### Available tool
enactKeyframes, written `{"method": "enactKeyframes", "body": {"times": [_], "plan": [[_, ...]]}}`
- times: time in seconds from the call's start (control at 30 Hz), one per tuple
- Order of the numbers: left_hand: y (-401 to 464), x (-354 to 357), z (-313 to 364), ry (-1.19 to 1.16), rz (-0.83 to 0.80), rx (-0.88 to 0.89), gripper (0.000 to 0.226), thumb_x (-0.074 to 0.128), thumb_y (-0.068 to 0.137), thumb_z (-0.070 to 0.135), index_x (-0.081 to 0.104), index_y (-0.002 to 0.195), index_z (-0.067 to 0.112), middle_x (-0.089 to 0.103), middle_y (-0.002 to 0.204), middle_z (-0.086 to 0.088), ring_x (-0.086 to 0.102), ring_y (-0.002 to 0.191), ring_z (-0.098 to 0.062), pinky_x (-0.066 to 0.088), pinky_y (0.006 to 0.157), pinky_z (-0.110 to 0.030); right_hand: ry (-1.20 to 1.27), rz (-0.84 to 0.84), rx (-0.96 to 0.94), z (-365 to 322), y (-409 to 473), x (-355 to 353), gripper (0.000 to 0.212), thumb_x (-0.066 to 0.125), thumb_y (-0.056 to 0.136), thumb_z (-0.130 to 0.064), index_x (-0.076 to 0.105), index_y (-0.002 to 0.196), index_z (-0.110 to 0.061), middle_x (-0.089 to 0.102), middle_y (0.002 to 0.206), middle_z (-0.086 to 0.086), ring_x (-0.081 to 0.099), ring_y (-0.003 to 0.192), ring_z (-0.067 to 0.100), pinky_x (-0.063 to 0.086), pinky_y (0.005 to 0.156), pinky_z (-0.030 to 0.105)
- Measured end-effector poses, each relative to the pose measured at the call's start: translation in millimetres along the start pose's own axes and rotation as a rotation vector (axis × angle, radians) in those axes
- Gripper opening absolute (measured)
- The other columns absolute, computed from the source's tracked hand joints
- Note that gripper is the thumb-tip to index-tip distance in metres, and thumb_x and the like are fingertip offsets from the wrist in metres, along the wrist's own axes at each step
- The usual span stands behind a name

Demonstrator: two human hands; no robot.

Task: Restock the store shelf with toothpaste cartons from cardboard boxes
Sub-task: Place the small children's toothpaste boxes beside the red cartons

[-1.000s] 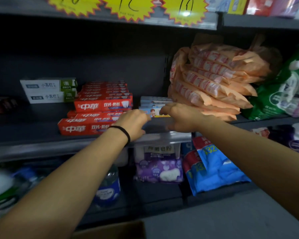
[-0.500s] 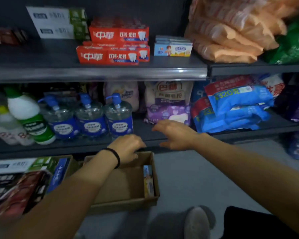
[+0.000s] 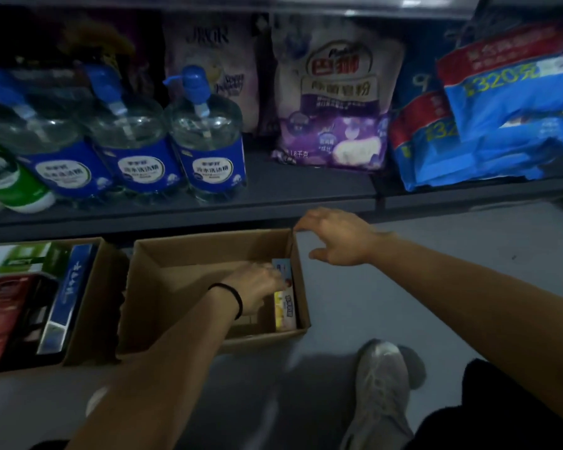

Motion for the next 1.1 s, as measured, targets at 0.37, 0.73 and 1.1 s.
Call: {"method": "enactKeyframes", "body": {"times": [0.37,0.73,1.1], "plan": [[42,23,-13,0.012,0.006,0.228,0.048,0.05,0.078,-0.002,0.058,0.122,0.013,0.055,0.124,-0.004,0.044,0.119,-0.023,0.037,0.098,-0.038,0.029,-0.017,0.012,17,34,28,0.052,0.068,0.085,-0.029,0.051,0.133,-0.016,0.051,0.132,0.004,0.047,0.121,0.023,0.04,0.095,0.034],[51,38,-16,0.042,0.126,0.24,0.033,0.052,0.082,-0.006,0.062,0.105,0.015,0.055,0.11,-0.001,0.048,0.102,-0.021,0.042,0.082,-0.03,0.033,-0.058,0.022,22,36,45,0.054,0.068,0.086,-0.031,0.048,0.135,-0.018,0.051,0.132,0.004,0.046,0.121,0.022,0.038,0.094,0.032],[44,33,-29,0.083,-0.052,0.126,0.035,0.058,0.089,0.013,0.051,0.123,0.019,0.051,0.125,0.0,0.042,0.117,-0.017,0.042,0.094,-0.032,0.009,-0.075,0.023,29,26,46,0.055,0.067,0.086,-0.032,0.048,0.135,-0.017,0.05,0.133,0.004,0.046,0.122,0.023,0.037,0.095,0.032]]}}
Point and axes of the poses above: each hand's wrist, its own y-axis towards the middle knuckle, its own x-axis out of the palm, z = x × y, the point moved 4 cm from there along y, towards the middle knuckle
